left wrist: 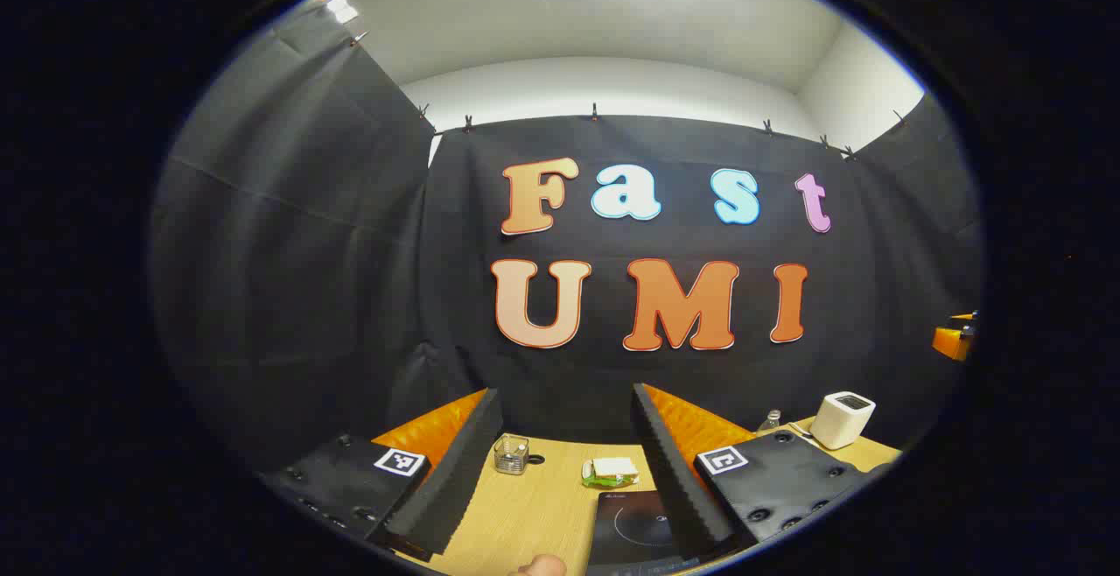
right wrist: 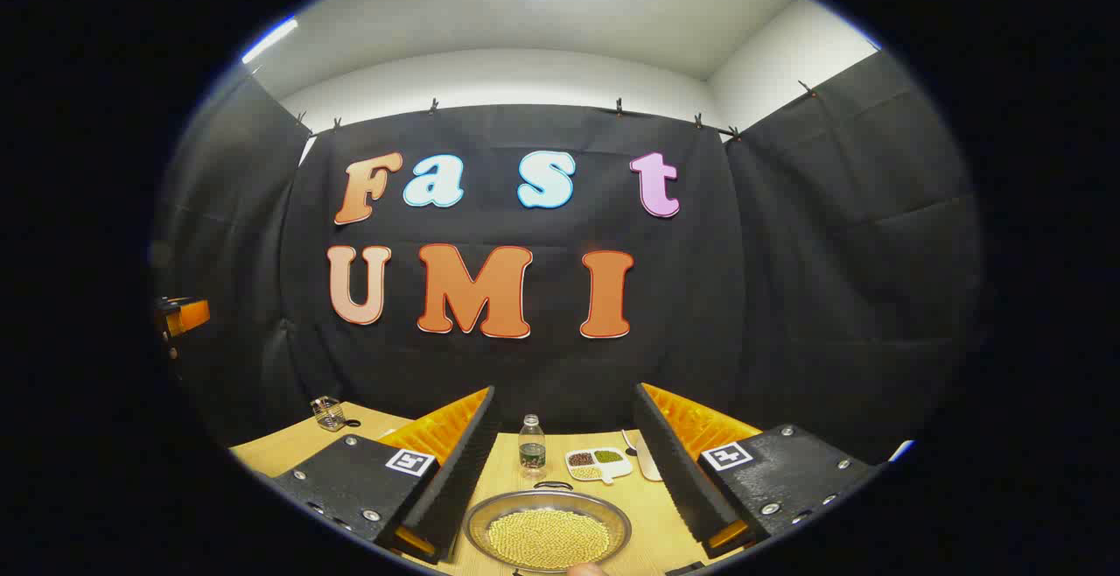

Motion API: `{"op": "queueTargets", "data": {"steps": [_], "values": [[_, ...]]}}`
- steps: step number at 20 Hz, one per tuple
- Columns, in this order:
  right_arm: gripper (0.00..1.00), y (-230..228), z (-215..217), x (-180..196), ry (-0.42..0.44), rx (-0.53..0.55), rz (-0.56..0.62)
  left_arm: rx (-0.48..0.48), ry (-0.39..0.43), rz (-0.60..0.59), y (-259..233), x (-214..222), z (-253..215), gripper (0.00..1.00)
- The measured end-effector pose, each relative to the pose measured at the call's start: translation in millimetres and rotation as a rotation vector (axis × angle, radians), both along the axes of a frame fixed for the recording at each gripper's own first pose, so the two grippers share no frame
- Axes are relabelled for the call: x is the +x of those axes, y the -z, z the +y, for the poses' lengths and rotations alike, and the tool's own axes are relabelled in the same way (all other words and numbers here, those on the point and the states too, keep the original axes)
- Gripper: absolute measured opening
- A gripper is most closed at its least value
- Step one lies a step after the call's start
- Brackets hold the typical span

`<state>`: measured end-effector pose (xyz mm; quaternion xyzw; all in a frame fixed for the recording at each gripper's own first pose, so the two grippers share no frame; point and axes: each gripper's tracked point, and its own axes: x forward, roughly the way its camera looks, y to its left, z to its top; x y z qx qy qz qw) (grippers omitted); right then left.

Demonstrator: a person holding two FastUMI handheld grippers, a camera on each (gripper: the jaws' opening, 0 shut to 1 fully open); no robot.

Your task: First push the handle of the pot to place it horizontally, then grasp the pot with both hands and set it on the induction cooktop.

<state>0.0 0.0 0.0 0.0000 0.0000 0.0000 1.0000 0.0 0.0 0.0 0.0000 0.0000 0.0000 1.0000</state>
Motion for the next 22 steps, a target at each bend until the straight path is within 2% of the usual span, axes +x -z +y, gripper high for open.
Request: {"op": "queueTargets", "data": {"steps": [1, 2, 3, 4, 5, 7, 8, 11, 12, 13, 14, 17, 18, 20, 22], "values": [[1.0, 0, 1, 1, -0.003, 0.006, 0.005, 0.002, 0.0, 0.002, 0, 1, 1, 0.98], [0.95, 0, 2, 1, -0.005, 0.01, 0.011, -0.001, 0.004, 0.005, 0, 1, 0, 0.98], [1.0, 1, 1, 1, -0.007, 0.011, 0.016, -0.006, 0.008, 0.012, 1, 1, -1, 0.98], [0.95, 2, 0, 1, -0.004, 0.008, 0.018, -0.011, 0.015, 0.018, 1, 1, -3, 0.98], [1.0, 2, -1, 2, 0.0, 0.006, 0.021, -0.013, 0.018, 0.021, 1, 1, -5, 0.99], [1.0, 2, -2, 1, 0.002, 0.005, 0.024, -0.01, 0.015, 0.019, -1, 0, -3, 0.98], [0.95, 3, -2, 1, 0.001, 0.006, 0.027, -0.009, 0.014, 0.016, -1, 2, -4, 0.98], [0.95, 4, -4, 2, 0.0, 0.009, 0.03, -0.007, 0.014, 0.009, -3, 1, -5, 0.99], [1.0, 4, -3, 1, 0.0, 0.011, 0.032, -0.01, 0.016, 0.011, -3, 1, -6, 0.99], [1.0, 6, -2, 1, -0.002, 0.01, 0.035, -0.012, 0.02, 0.012, -2, 2, -7, 0.99], [0.94, 7, 0, 1, -0.007, 0.009, 0.039, -0.014, 0.023, 0.015, -2, 1, -7, 0.99], [0.86, 12, -1, 0, -0.004, 0.004, 0.056, -0.023, 0.026, 0.025, 0, 0, -9, 0.99], [0.89, 14, 2, 0, -0.013, 0.001, 0.057, -0.025, 0.028, 0.027, 0, -1, -8, 0.99], [0.7, 15, 6, -3, -0.036, 0.006, 0.059, -0.026, 0.03, 0.03, 0, -1, -9, 0.99], [0.64, 19, 8, -5, -0.045, 0.005, 0.063, -0.026, 0.027, 0.028, 0, 0, -8, 0.99]]}}
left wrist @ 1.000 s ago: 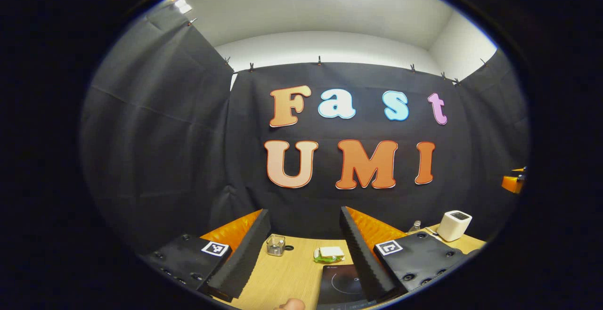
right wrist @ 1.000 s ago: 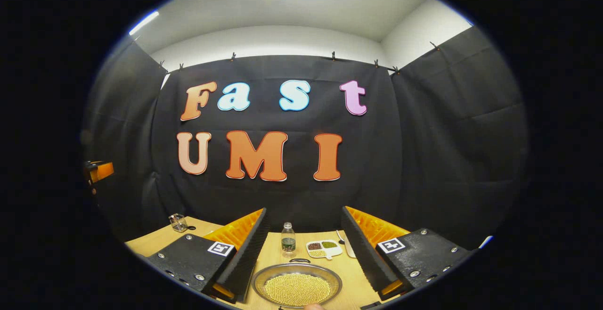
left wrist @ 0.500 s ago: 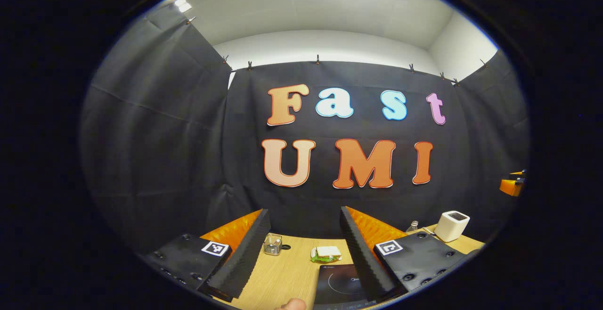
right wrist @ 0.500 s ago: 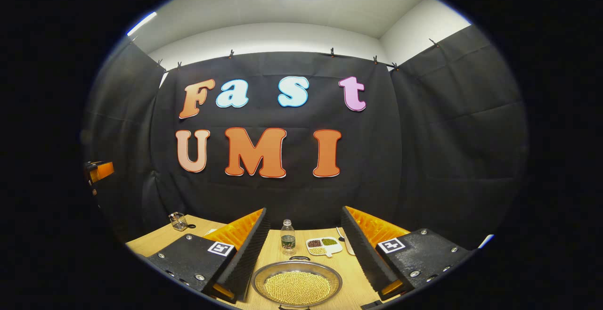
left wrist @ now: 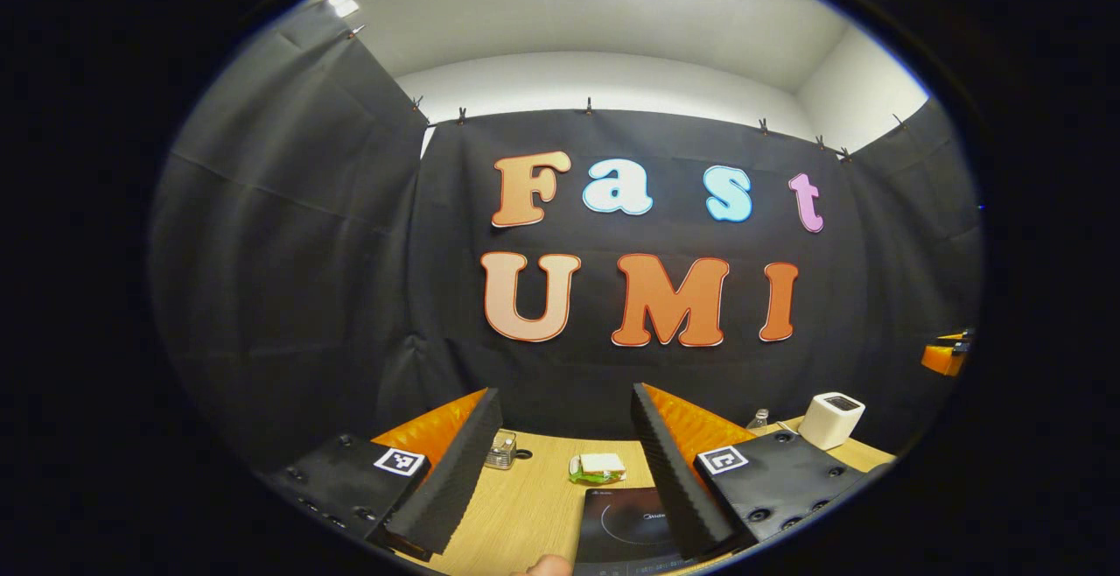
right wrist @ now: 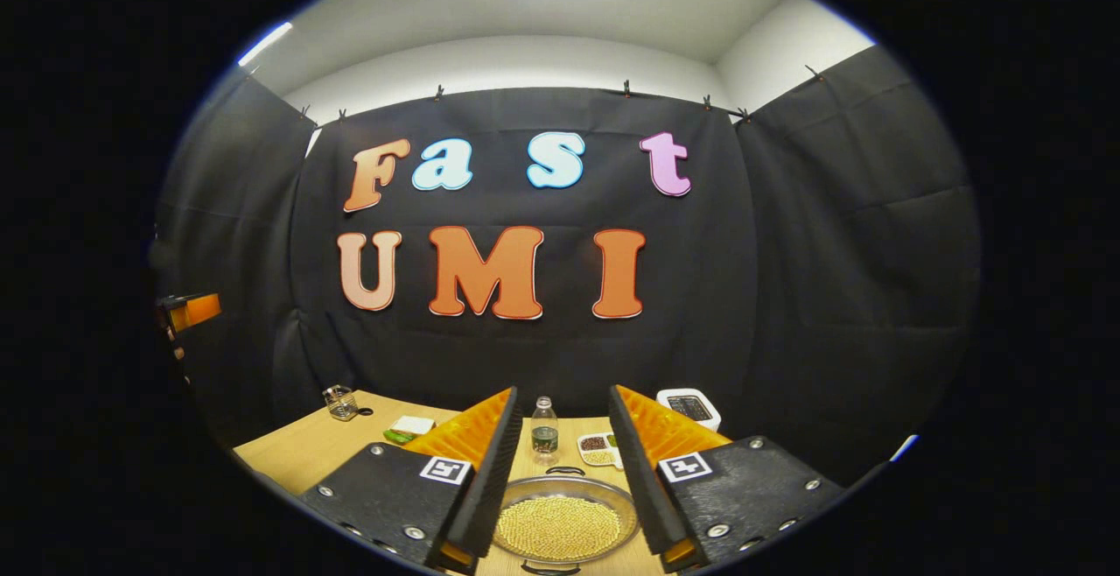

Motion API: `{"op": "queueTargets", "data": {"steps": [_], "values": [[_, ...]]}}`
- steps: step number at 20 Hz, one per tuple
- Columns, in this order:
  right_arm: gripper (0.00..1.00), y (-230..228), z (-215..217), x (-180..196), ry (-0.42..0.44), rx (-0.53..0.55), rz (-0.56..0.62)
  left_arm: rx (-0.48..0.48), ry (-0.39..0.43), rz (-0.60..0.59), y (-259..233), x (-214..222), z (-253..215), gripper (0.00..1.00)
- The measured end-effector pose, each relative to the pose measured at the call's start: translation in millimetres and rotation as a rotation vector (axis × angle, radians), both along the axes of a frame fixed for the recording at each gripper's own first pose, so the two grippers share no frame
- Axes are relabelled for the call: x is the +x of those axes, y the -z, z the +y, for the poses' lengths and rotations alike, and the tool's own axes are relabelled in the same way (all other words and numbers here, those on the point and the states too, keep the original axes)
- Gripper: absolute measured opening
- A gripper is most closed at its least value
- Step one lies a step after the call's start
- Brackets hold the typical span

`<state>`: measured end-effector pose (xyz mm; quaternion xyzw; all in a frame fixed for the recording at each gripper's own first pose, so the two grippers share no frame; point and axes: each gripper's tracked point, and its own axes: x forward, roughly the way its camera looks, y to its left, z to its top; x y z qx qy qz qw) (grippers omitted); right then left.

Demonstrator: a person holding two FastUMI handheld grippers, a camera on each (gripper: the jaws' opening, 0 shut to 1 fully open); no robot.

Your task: First push the handle of the pot to place it horizontally, then grasp the pot with both hands and set it on the induction cooktop.

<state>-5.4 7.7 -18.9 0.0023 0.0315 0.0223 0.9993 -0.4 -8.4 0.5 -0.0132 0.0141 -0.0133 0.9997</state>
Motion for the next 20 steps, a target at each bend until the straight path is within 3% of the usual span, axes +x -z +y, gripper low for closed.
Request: {"op": "queueTargets", "data": {"steps": [5, 9, 20], "values": [[0.22, 16, -2, -4, 0.01, -0.008, 0.019, -0.006, 0.006, 0.005, -1, -2, -2, 0.99], [0.02, 37, -5, -9, 0.018, -0.004, 0.059, -0.005, 0.012, 0.008, -1, -3, -3, 0.98], [0.0, 172, 27, -38, -0.041, -0.006, 0.306, -0.002, 0.011, 0.026, 2, -8, -3, 0.98]]}}
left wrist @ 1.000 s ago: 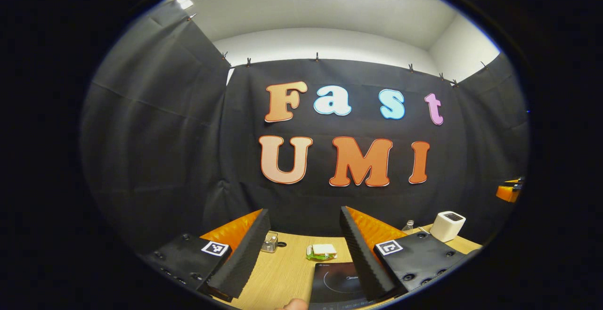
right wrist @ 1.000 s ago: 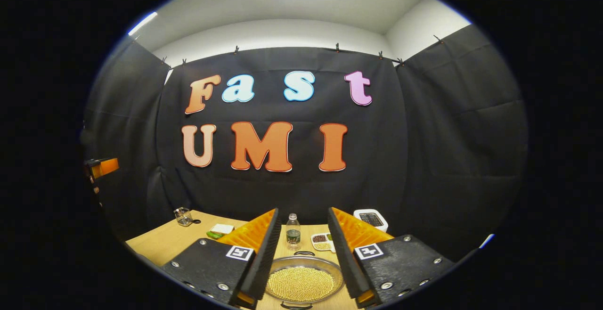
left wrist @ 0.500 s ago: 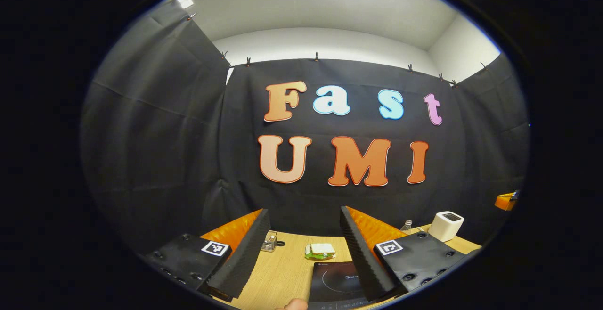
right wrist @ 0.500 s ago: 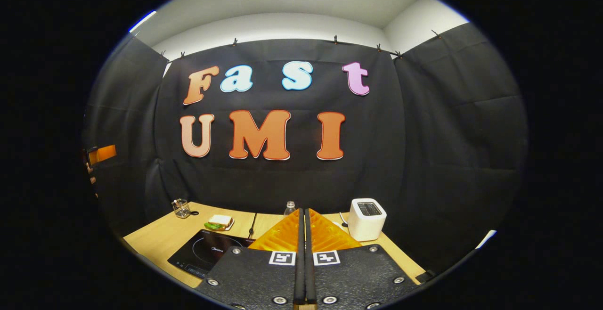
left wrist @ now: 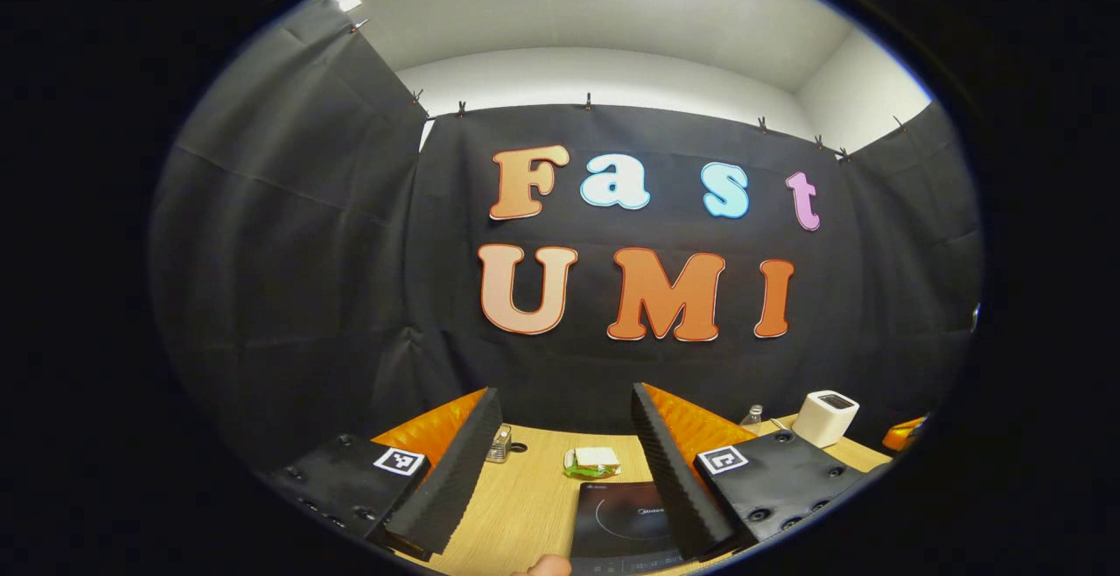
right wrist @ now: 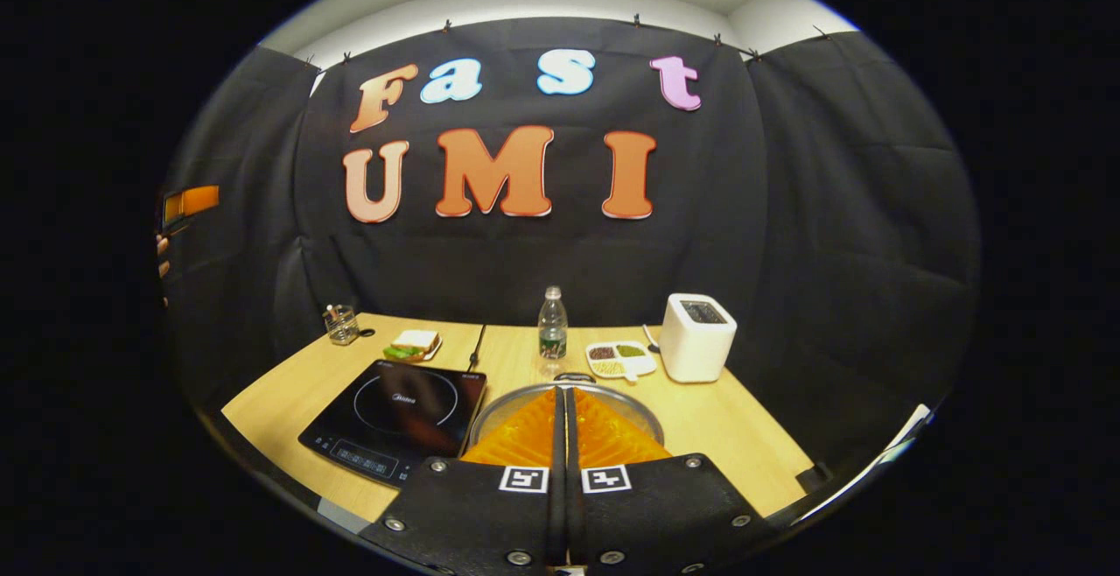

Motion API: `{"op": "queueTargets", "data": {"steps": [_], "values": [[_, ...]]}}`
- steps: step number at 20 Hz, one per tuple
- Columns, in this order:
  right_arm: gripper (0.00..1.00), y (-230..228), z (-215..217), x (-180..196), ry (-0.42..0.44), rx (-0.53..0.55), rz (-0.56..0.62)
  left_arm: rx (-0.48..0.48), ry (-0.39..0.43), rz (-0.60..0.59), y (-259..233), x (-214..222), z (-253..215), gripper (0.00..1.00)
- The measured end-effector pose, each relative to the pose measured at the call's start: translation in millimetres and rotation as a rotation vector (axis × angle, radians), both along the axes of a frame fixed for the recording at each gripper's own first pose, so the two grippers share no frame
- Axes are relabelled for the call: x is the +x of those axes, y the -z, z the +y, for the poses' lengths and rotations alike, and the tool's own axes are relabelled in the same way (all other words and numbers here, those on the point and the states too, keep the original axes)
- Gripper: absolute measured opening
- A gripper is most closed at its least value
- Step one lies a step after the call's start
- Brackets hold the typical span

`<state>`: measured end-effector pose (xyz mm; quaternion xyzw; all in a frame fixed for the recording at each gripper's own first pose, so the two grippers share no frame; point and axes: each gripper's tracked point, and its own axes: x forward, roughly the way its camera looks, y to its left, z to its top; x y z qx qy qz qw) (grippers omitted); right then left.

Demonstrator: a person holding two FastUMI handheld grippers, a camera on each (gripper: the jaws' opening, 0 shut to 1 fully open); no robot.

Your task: First push the handle of the pot to place it horizontally, then grasp the pot with both hands and set it on the induction cooktop.

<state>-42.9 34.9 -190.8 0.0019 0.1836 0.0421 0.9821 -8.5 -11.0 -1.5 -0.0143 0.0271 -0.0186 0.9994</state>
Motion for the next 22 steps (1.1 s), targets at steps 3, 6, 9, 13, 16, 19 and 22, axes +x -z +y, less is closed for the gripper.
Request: {"op": "queueTargets", "data": {"steps": [3, 6, 9, 13, 16, 19, 22], "values": [[0.0, 46, 21, -9, -0.041, 0.049, 0.095, 0.009, 0.004, -0.009, -3, -1, 0, 0.96], [0.0, 93, 34, -15, -0.062, 0.067, 0.199, 0.026, 0.013, -0.013, -4, -3, 0, 0.98], [0.0, 127, 43, -18, -0.074, 0.077, 0.271, 0.045, 0.012, -0.017, -6, -6, 2, 0.99], [0.0, 163, 51, -25, -0.09, 0.071, 0.347, 0.042, 0.015, -0.017, -7, -8, 1, 0.99], [0.0, 187, 53, -29, -0.095, 0.056, 0.403, 0.043, 0.012, -0.013, -4, -6, 3, 0.99], [0.0, 201, 55, -29, -0.096, 0.072, 0.445, 0.046, 0.009, -0.008, -3, -4, 4, 0.99], [0.0, 202, 48, -29, -0.08, 0.067, 0.451, 0.04, 0.007, -0.004, -2, -2, 6, 0.99]]}}
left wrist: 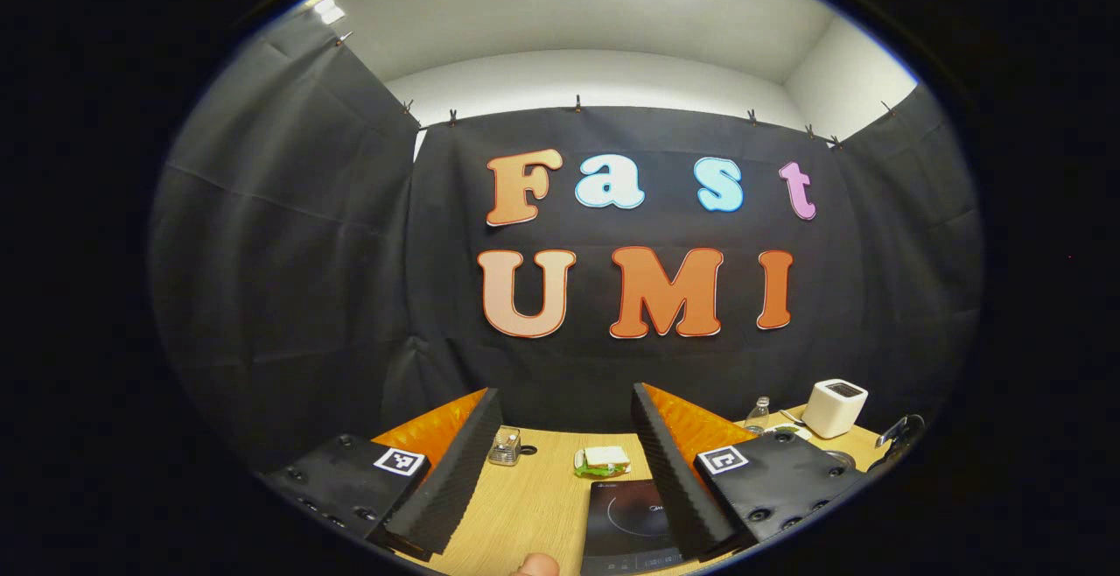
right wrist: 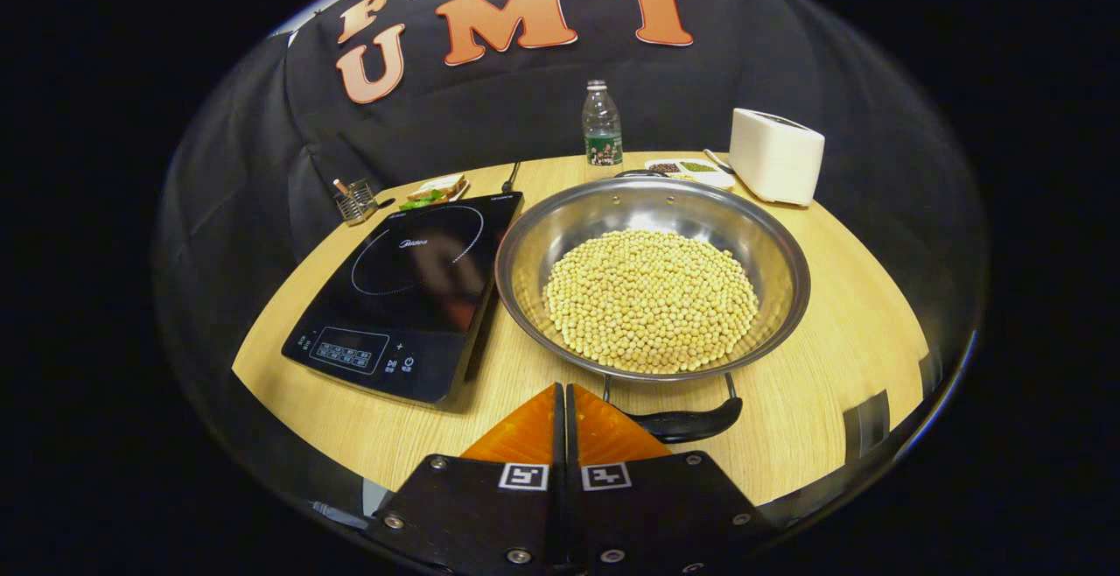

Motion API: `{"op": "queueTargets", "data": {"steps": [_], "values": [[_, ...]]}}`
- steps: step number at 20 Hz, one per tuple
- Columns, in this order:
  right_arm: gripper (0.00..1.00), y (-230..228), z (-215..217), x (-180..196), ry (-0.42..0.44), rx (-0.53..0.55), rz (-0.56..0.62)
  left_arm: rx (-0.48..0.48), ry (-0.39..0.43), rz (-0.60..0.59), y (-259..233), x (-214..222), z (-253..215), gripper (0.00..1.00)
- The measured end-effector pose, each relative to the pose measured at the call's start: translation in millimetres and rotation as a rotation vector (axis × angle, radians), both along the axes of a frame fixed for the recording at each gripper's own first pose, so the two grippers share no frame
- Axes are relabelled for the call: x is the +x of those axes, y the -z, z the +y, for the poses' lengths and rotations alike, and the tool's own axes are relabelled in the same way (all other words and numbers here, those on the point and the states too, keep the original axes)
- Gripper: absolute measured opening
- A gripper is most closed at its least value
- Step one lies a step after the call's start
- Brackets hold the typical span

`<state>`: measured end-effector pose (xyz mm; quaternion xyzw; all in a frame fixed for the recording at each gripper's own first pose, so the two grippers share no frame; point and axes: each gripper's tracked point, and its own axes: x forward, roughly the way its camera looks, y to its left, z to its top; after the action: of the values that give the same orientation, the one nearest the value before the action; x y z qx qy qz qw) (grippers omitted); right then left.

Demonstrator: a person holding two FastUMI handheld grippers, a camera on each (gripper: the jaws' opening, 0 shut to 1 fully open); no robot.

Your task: First push the handle of the pot to place it horizontally, then grasp the pot with both hands and set it on the induction cooktop.

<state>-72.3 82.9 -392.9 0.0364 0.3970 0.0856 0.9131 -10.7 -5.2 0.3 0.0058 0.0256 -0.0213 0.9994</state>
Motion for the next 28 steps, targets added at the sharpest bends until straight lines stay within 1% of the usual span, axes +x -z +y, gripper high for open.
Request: {"op": "queueTargets", "data": {"steps": [5, 11, 15, 22, 28], "values": [[0.0, 2, -34, 0, 0.065, -0.008, 0.01, -0.019, 0.003, 0.01, 4, 3, -1, 0.98], [0.0, 5, -79, 7, 0.146, -0.036, 0.022, -0.014, 0.0, 0.001, 1, 2, 0, 0.99], [0.0, 6, -105, 9, 0.193, -0.036, 0.024, -0.013, -0.005, -0.011, -3, 1, 0, 0.99], [0.0, 10, -128, 21, 0.237, -0.054, 0.024, -0.021, -0.004, 0.0, 1, 5, -2, 0.99], [0.0, 12, -149, 34, 0.282, -0.047, 0.035, -0.015, -0.018, 0.005, 3, 9, 2, 0.99]]}}
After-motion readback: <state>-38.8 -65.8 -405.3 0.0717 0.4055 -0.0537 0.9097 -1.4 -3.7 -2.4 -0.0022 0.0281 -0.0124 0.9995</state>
